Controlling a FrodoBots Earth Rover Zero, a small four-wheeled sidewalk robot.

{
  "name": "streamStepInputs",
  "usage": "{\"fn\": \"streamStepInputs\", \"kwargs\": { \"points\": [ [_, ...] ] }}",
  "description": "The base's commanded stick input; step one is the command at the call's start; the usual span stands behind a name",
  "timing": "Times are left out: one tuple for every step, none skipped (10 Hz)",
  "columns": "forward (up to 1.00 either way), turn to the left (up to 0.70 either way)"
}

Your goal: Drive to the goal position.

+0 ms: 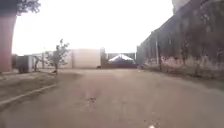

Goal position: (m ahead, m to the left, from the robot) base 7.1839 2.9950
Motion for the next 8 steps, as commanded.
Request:
{"fn": "streamStepInputs", "kwargs": {
  "points": [
    [1.00,0.00],
    [1.00,0.00],
    [1.00,0.00],
    [1.00,0.00],
    [1.00,-0.27],
    [1.00,-0.27],
    [1.00,-0.09],
    [1.00,0.00]
  ]
}}
